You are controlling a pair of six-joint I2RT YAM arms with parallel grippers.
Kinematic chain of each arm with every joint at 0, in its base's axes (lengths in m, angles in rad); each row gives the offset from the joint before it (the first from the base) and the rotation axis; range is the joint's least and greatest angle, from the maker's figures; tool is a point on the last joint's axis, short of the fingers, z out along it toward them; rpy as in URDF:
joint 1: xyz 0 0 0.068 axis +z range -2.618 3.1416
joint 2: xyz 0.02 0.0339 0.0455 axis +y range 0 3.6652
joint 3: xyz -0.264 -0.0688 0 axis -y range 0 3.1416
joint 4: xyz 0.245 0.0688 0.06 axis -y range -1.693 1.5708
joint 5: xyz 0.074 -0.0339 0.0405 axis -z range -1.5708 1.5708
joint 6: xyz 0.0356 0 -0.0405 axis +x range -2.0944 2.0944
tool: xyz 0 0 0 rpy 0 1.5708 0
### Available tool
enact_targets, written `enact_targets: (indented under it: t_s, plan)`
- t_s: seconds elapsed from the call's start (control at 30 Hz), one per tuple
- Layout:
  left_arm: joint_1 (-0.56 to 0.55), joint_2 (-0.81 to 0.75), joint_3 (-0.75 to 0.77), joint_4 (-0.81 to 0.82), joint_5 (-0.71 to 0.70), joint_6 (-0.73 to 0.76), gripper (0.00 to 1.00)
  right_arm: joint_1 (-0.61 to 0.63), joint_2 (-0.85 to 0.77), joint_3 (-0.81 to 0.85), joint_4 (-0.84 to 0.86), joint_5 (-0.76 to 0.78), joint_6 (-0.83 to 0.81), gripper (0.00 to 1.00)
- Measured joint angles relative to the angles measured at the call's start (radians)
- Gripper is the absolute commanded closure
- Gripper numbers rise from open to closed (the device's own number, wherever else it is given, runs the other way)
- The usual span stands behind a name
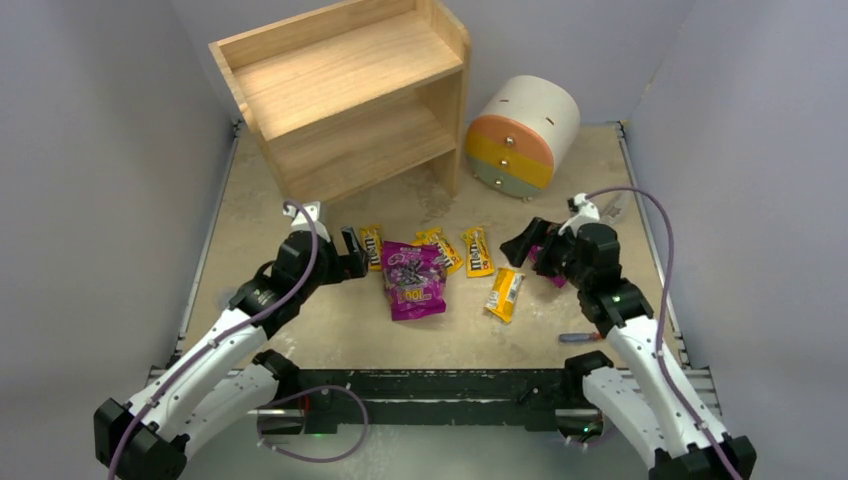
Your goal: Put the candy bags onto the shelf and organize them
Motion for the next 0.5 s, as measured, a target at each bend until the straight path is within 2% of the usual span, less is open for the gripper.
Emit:
enact_targets:
  t_s: [0.23, 0.5]
  plan:
    - [0.0, 0.0, -0.011, 0.014, 0.002, -0.009, 0.0, 0.298, 0.142, -0.027, 0.094, -0.017, 0.09, 0.01]
    - [0.0, -0.001, -0.028, 0.024, 0.014, -0.014, 0.0, 0.492, 0.325, -0.066, 0.26, 0.018, 0.171, 0.02]
